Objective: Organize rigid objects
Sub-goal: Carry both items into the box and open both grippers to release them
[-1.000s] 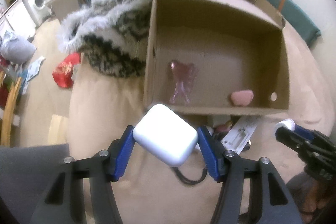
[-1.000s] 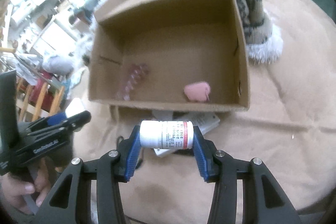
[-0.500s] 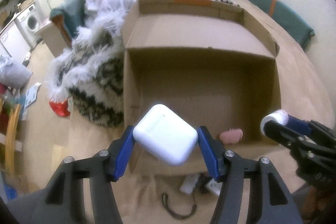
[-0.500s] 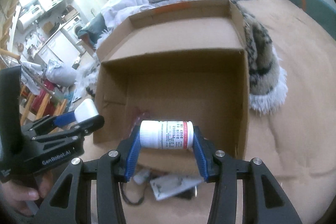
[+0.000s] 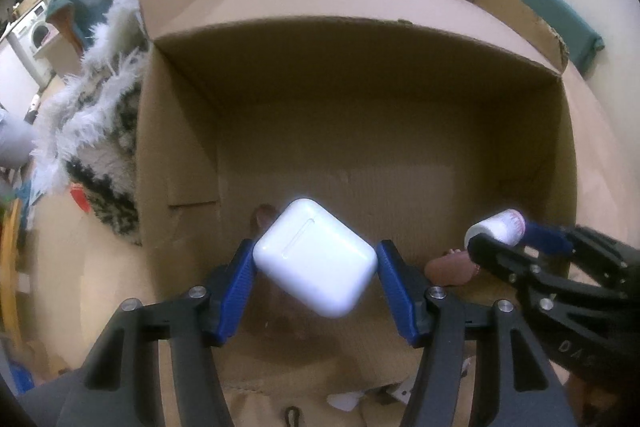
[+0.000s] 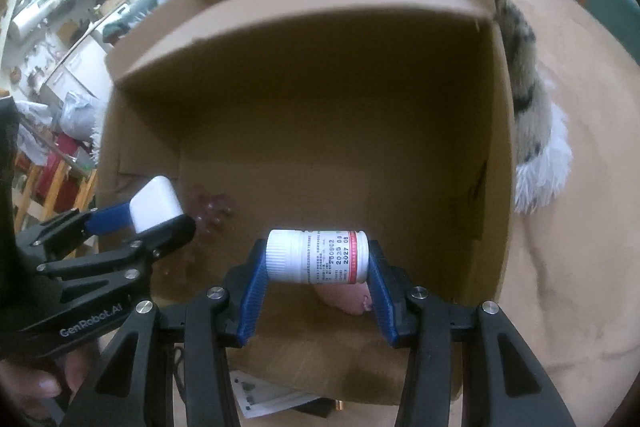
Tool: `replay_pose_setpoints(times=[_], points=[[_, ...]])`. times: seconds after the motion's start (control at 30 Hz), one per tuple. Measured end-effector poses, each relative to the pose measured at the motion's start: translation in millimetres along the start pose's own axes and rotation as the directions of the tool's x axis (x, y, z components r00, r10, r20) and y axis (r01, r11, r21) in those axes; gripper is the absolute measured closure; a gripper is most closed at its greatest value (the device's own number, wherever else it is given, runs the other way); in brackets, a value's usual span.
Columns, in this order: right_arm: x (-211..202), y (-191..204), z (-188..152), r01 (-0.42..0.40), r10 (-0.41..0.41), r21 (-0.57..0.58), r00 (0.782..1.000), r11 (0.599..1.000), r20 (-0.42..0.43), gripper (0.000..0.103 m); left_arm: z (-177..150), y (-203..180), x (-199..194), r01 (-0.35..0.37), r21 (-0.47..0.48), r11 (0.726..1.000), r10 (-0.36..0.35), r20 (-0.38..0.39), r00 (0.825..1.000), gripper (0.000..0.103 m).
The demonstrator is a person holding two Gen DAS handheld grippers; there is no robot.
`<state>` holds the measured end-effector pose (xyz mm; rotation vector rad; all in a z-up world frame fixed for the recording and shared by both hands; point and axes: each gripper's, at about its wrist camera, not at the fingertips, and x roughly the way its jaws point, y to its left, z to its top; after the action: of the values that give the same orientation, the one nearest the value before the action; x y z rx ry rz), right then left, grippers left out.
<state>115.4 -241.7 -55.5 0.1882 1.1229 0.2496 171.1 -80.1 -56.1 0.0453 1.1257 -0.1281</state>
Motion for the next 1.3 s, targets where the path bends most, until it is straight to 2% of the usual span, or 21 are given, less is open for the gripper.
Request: replay_pose_setpoints(times=[0.13,0.57,1.07,1.2,1.3], points=[[4.5,-0.8,0.3,0.006,-0.006,0.0,1.0,1.0,-0.017,0.053,-1.7,-3.1,4.6,-0.021,0.009,1.0,0.021,0.008,1.0,0.046],[17.5,0.6,-1.3,0.008,-0.007,0.017,0.998,1.0,-0.07,0.053,-14.1,-6.8,29.9,-0.044,0.025,0.999,0.045,-0.043,0.998,0.046],[4.1,-9.3,4.0,-0.024,0.025,0.041,0.999,0.999,-0.034,0.053,-16.7,1.2,35.4,-0.049,0.025,0.999,0.05,-0.052,0.997,0.045],[-2.2,-11.4,5.2,-0.071,0.071,0.059,0.997,0.996,-0.009,0.04,-15.8,-2.5,31.1,-0.051,0.038,0.998,0.052,-0.046,0.998,0.043],[-8.4,-10.4,6.5,-0.09,0.089,0.055,0.996,0.994,0.019,0.03,-15.3,-3.5,28.8,-0.033,0.032,0.999,0.035,-0.051,0.998,0.036]])
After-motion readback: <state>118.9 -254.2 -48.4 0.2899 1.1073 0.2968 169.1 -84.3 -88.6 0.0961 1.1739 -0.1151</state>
